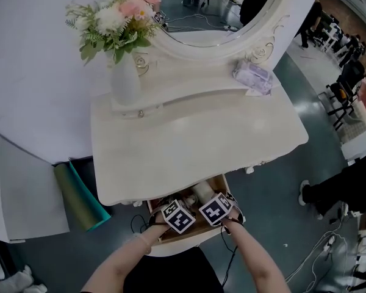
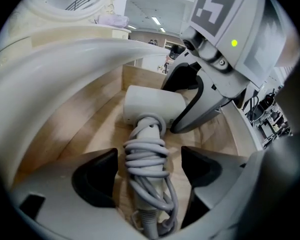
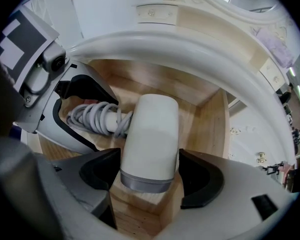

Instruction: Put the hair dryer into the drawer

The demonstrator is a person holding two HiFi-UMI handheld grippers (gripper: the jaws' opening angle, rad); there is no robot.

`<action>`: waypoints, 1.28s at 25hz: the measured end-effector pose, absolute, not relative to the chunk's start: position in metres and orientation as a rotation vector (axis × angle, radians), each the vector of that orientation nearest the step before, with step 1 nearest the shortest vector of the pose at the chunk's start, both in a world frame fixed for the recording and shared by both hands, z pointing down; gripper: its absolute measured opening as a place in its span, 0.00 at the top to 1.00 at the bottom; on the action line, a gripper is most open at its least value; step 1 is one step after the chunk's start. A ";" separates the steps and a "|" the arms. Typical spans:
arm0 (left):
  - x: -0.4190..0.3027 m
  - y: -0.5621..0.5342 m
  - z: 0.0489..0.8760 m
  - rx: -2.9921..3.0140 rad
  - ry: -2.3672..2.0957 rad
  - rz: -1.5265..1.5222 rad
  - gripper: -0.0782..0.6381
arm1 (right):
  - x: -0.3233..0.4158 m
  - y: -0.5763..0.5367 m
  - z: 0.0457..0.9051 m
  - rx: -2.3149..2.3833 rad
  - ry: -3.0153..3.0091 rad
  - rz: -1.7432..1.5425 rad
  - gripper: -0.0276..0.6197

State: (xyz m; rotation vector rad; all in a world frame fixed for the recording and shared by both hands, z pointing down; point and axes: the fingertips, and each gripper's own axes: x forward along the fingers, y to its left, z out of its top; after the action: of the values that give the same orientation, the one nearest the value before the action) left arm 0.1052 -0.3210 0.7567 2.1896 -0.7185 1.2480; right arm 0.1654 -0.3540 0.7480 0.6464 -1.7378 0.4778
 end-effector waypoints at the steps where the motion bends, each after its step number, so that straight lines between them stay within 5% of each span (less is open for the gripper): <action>1: 0.105 -0.321 0.756 2.188 -0.722 1.240 0.30 | 0.165 -0.354 0.747 0.650 -1.742 0.479 0.40; 17: 0.111 -0.312 0.683 2.221 -0.743 0.968 0.31 | 0.169 -0.358 0.678 0.912 -1.926 0.689 0.40; 32: 0.099 -0.312 0.571 2.309 -0.925 0.555 0.62 | 0.143 -0.352 0.507 1.262 -2.647 1.226 0.40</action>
State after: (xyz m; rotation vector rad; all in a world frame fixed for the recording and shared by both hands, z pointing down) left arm 0.0985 -0.3121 0.5707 2.3088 -0.9251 0.5545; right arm 0.1430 -0.3520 0.5074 1.2620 -2.6470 1.2255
